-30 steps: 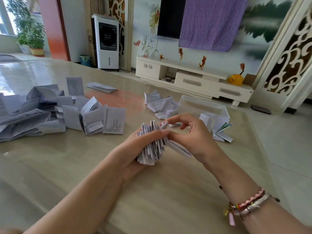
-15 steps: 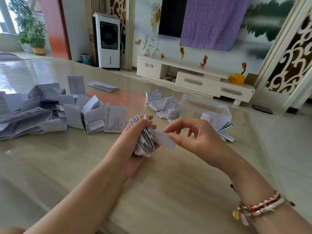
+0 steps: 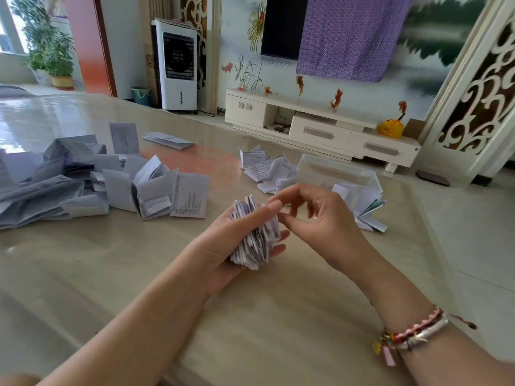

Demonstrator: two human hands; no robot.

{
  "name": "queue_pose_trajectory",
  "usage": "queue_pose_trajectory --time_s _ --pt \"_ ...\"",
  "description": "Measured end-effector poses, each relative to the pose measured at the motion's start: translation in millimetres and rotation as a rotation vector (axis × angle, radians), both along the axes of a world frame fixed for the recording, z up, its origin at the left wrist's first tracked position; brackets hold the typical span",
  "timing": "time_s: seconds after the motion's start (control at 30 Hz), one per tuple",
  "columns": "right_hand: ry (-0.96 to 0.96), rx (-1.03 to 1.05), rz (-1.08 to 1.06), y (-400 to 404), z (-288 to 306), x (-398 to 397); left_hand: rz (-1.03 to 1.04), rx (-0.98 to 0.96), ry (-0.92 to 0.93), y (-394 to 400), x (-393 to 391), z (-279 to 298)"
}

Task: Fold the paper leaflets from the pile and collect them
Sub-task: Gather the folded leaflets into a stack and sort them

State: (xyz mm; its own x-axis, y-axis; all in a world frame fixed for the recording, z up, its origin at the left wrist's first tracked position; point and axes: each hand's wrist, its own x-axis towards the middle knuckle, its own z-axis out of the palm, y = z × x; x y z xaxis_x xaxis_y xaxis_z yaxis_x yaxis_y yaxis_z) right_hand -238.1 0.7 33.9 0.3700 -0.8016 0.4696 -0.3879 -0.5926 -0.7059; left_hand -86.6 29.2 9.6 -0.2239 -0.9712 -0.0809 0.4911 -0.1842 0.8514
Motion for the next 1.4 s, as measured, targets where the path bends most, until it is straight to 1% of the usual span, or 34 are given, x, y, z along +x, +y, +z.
queue_pose_trajectory --time_s 0.07,0.1,0.17,0.2,0.27,0.33,0.4,0.6,0.67,0.7,0.73,0.77,0.83,0.87,0.9,0.93,0.97,1.03,1.1,1.17,1.27,1.33,1.37,1.4 --pt "-0.077 0.055 0.048 -2.0 -0.2 4.3 -0.01 0.007 0.047 -0.3 -1.0 0.3" --pt "-0.096 0.039 0.013 -7.0 -0.8 4.2 0.02 0.044 0.096 -1.4 -0.2 0.7" --pt "-0.068 -0.032 -0.156 -24.3 -1.1 -2.3 0.12 0.099 0.147 -4.8 4.1 -0.4" --pt "-0.001 -0.062 -0.258 -35.0 -0.2 -6.3 0.151 0.087 0.137 -6.0 6.5 -0.8" --pt "0.253 -0.1 -0.395 -57.3 -0.5 -11.9 0.182 0.042 0.113 -8.8 9.6 -2.6" --pt "0.535 -0.139 -0.437 -77.5 -2.6 -9.2 0.197 0.018 0.089 -11.9 10.9 -4.2" --pt "0.726 -0.241 -0.449 -91.4 -4.9 -3.4 0.196 0.013 0.073 -14.3 9.9 -3.2" --pt "0.991 -0.372 -0.446 -114.9 -7.9 -0.2 0.301 0.07 0.154 -19.2 10.9 -2.7" --pt "0.948 -0.415 -0.468 -116.5 -8.5 -1.2 0.337 0.085 0.15 -20.0 11.7 -4.0" --pt "0.873 -0.407 -0.474 -116.2 -9.7 -2.4 0.354 0.086 0.142 -20.0 11.5 -4.9" --pt "0.745 -0.367 -0.468 -113.9 -10.2 -2.2 0.371 0.077 0.13 -20.2 11.6 -5.7" --pt "0.564 -0.255 -0.439 -108.7 -9.6 -0.3 0.392 0.061 0.117 -20.8 12.2 -6.6" --pt "0.141 0.093 -0.287 -88.5 -3.1 5.8 0.425 0.017 0.102 -21.3 13.2 -7.7" --pt "-0.014 0.261 -0.188 -75.9 0.8 8.9 0.426 -0.012 0.076 -21.6 13.5 -7.6" --pt "-0.088 0.387 -0.111 -63.7 3.5 11.8 0.417 -0.043 0.04 -21.7 13.3 -7.0" --pt "-0.092 0.447 -0.063 -52.7 5.5 15.1 0.399 -0.076 0.0 -21.5 12.1 -5.6" --pt "-0.08 0.455 -0.035 -43.5 6.7 19.0 0.38 -0.108 -0.036 -20.9 10.2 -4.2" --pt "-0.058 0.362 -0.042 -27.6 7.9 26.0 0.375 -0.153 -0.066 -17.0 5.8 -1.8" --pt "-0.066 0.309 -0.036 -16.2 6.7 29.7 0.425 -0.158 -0.053 -15.7 4.9 -1.6" --pt "-0.101 0.373 0.039 -6.6 5.9 25.7 0.432 -0.132 -0.015 -17.4 7.2 -3.1" --pt "-0.108 0.469 0.156 1.5 9.8 4.8 0.371 -0.077 0.029 -19.4 6.2 -4.1" --pt "-0.127 0.471 0.115 -0.6 10.4 -13.7 0.333 -0.026 0.05 -19.4 1.8 -1.8" --pt "-0.138 0.453 0.061 -3.0 9.8 -21.8 0.317 -0.003 0.071 -18.8 0.5 -0.7" --pt "-0.117 0.389 -0.032 -7.3 7.3 -32.8 0.299 0.013 0.09 -18.0 -2.5 0.7"
